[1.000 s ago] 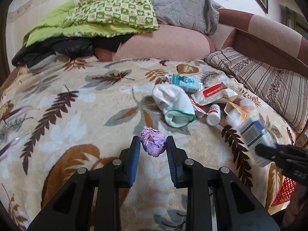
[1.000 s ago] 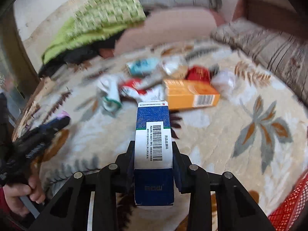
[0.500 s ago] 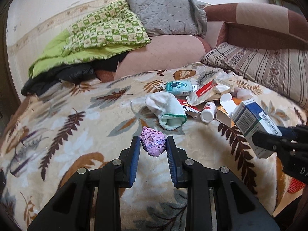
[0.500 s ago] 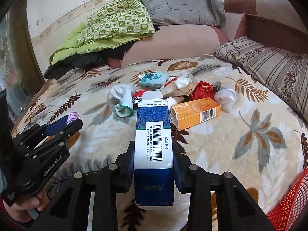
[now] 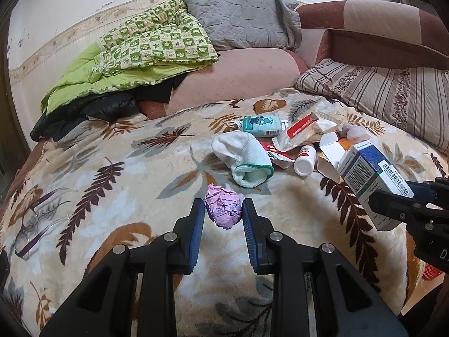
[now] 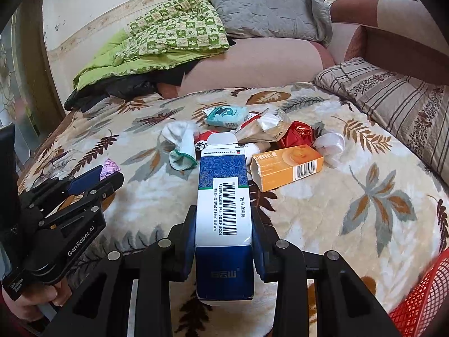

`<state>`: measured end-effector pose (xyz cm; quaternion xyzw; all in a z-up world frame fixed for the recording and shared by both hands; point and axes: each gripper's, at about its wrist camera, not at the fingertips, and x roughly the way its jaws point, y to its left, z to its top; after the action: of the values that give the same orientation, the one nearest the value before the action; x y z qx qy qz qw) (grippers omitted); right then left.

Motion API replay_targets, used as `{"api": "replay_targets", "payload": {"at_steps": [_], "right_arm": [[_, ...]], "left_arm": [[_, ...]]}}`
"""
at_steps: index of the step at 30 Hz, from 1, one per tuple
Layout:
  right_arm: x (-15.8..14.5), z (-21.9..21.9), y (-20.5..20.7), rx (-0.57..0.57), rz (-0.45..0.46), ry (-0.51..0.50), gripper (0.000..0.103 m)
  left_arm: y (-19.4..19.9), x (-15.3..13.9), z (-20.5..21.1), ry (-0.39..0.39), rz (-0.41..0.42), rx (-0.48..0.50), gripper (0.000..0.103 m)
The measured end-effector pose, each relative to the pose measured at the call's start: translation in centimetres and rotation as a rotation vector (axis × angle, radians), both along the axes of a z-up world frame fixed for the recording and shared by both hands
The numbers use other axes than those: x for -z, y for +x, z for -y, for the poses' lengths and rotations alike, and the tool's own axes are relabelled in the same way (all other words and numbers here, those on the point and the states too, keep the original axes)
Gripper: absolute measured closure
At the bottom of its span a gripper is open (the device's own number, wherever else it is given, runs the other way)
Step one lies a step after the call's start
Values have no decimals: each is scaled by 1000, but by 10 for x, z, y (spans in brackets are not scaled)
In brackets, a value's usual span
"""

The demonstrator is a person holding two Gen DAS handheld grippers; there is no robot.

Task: Collect trash
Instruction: 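Carry the purple paper ball and white-and-blue box toward the red wastebasket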

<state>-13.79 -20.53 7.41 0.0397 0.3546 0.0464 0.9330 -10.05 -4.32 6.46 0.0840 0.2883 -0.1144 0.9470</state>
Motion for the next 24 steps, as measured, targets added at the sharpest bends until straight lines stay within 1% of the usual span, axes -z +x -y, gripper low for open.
{"api": "replay_targets", "payload": {"at_steps": [12, 24], "right_arm": [[-2, 8, -1, 24, 12, 25, 66], [-1, 17, 0, 43, 0, 60, 66]], "left_arm": [[1, 0, -2, -1, -3, -2, 76], [2, 2, -1, -14, -11, 13, 76]]}}
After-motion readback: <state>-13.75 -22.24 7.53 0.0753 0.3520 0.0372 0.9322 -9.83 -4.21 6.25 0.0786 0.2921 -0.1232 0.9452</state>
